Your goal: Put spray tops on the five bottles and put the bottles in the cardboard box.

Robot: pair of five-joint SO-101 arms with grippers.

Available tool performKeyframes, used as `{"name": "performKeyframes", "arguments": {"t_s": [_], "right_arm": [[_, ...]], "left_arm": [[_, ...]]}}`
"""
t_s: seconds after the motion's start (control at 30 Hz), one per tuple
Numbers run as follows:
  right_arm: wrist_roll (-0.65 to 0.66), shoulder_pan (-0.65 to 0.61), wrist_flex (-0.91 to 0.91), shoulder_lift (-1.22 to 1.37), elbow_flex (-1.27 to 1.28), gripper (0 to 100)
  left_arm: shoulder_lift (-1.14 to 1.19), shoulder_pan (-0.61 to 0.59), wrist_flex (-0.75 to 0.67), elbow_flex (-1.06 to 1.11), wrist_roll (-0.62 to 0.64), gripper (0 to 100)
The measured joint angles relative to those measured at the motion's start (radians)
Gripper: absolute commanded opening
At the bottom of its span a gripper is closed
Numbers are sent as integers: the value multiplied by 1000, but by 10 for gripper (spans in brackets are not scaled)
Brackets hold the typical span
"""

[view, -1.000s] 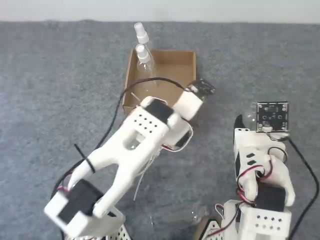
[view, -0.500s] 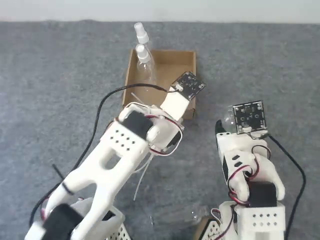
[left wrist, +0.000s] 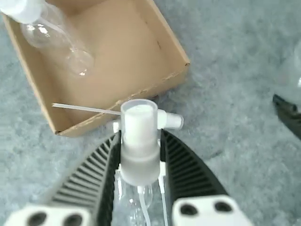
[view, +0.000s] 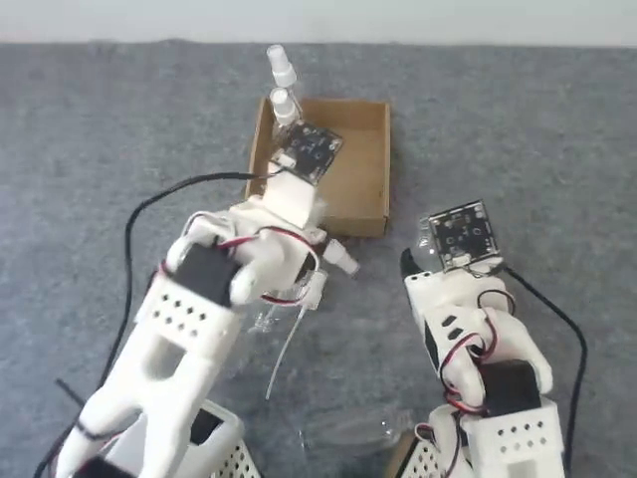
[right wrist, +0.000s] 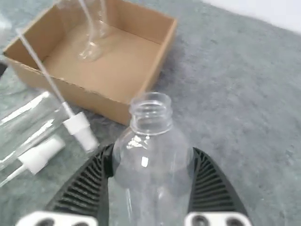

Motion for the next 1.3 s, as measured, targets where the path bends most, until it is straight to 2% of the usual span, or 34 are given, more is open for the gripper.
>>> {"name": "performKeyframes", "arguments": {"t_s": [0.27,0.57,0.83,0.97,1.3], "right_arm": [[0,-61,0,0,0,69],[0,-94,0,0,0,69],[0,-107,0,0,0,69],[0,-107,0,-2,0,69],[0,-107,0,-281,127,69]], "left_arm": [[-207,-2,-80,126,6,12],[-420,-2,-101,203,18,12],[-601,-94,-203,301,100,12],[-692,-91,-207,324,114,12],[-855,-97,-209,354,114,12]]}}
